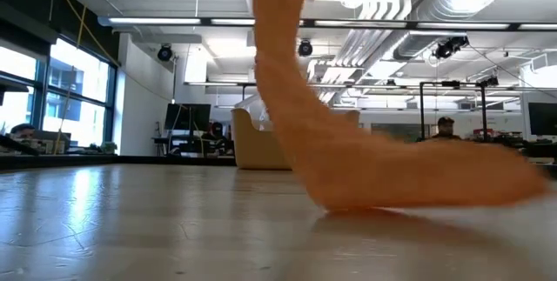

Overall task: Roll bandage
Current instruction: Roll the orange bandage

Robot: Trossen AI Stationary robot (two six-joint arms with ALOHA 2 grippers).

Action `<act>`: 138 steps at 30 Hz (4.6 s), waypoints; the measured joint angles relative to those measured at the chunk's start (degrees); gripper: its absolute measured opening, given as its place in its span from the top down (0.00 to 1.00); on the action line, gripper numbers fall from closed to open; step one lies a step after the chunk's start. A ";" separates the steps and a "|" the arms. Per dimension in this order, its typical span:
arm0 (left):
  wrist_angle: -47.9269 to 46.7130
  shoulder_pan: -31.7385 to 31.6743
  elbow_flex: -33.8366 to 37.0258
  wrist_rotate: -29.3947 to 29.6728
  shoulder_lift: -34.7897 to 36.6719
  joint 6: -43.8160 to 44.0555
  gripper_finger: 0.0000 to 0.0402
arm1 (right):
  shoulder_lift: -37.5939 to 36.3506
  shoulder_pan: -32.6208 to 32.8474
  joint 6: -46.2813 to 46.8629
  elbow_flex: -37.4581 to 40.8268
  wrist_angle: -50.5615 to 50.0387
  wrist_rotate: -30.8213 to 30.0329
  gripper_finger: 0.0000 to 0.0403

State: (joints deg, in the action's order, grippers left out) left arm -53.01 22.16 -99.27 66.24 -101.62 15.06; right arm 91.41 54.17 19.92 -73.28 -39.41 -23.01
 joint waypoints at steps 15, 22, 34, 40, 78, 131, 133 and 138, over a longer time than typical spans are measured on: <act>17.20 -6.28 27.17 -3.74 2.67 6.29 1.00 | 13.32 -17.61 -16.41 0.04 4.69 4.04 0.48; 23.85 -4.29 31.98 -3.50 2.62 7.39 1.00 | 21.15 -26.63 -21.75 0.04 7.07 6.97 0.49; 21.00 0.02 32.12 0.55 4.86 11.60 1.00 | 22.73 -26.59 -16.78 -0.01 5.63 15.90 0.96; 15.55 1.80 32.16 2.25 6.71 16.35 1.00 | 16.84 -11.19 -4.33 0.14 2.04 16.85 0.99; 50.17 19.41 39.64 -31.08 0.09 21.14 1.00 | 6.11 -6.00 -13.86 -60.19 -40.15 -44.50 1.00; 63.61 29.15 21.89 -6.83 -9.31 12.15 0.99 | -5.79 -47.14 -18.62 25.85 27.30 17.08 0.66; 64.02 29.01 21.89 -5.54 -9.27 10.87 0.99 | -8.31 -47.05 -19.79 23.60 22.99 14.63 0.61; 63.66 28.84 21.89 -2.10 -9.22 9.87 0.99 | -16.60 -42.24 -19.93 23.61 23.03 12.12 0.59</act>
State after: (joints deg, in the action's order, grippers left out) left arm 10.65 51.00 -77.38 64.14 -110.85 24.92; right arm 74.81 11.93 -0.01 -49.67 -16.38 -10.88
